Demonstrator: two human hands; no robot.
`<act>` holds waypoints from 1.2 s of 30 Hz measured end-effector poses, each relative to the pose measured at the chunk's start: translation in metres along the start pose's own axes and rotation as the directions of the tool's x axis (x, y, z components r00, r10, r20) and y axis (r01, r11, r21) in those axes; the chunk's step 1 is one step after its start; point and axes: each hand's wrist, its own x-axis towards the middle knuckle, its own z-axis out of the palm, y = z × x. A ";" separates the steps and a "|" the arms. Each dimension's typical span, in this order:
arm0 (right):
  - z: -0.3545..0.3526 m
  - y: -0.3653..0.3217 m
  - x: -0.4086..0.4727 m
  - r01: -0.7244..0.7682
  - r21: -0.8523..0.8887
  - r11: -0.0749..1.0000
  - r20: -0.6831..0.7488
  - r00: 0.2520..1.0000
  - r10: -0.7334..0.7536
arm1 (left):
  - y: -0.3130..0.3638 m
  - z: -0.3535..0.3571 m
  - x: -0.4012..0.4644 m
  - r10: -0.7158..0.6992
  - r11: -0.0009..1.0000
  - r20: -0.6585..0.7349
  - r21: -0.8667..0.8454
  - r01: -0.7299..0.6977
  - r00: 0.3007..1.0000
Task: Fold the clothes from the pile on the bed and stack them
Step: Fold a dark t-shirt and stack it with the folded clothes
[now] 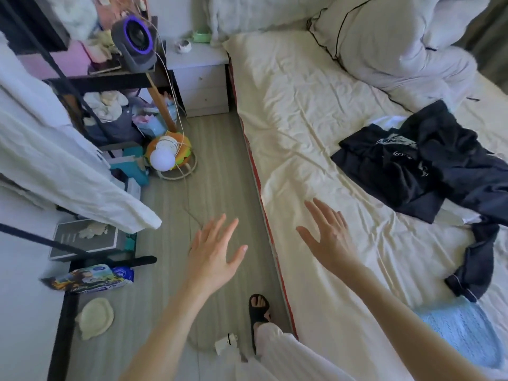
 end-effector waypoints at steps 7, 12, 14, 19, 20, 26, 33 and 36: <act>-0.027 0.035 0.082 -0.106 -0.009 0.994 -0.064 0.992 0.105 | 0.025 -0.028 0.118 0.126 0.992 -0.020 0.011 -0.126 0.992; -0.034 0.058 0.139 -0.183 -0.020 0.983 -0.110 0.978 0.179 | 0.028 -0.039 0.202 0.194 0.980 0.033 0.049 -0.195 0.980; -0.035 0.071 0.162 -0.200 -0.052 0.978 -0.116 0.974 0.193 | 0.028 -0.039 0.239 0.234 0.969 0.060 0.064 -0.237 0.970; -0.035 0.112 0.216 -0.358 -0.115 0.927 -0.159 0.928 0.338 | 0.020 -0.027 0.342 0.332 0.917 0.258 0.136 -0.375 0.907; -0.034 0.117 0.227 -0.402 -0.125 0.907 -0.159 0.911 0.381 | 0.020 -0.026 0.364 0.347 0.909 0.297 0.129 -0.397 0.890; -0.021 0.134 0.283 -0.606 -0.064 0.793 -0.176 0.789 0.588 | 0.061 -0.022 0.474 0.510 0.811 0.394 0.076 -0.580 0.765; -0.022 0.196 0.304 -0.743 -0.009 0.669 -0.183 0.659 0.729 | 0.109 0.033 0.543 0.551 0.742 0.549 0.022 -0.671 0.628; -0.023 0.239 0.297 -0.788 -0.024 0.615 -0.157 0.611 0.776 | 0.127 0.063 0.558 0.525 0.734 0.615 0.022 -0.679 0.588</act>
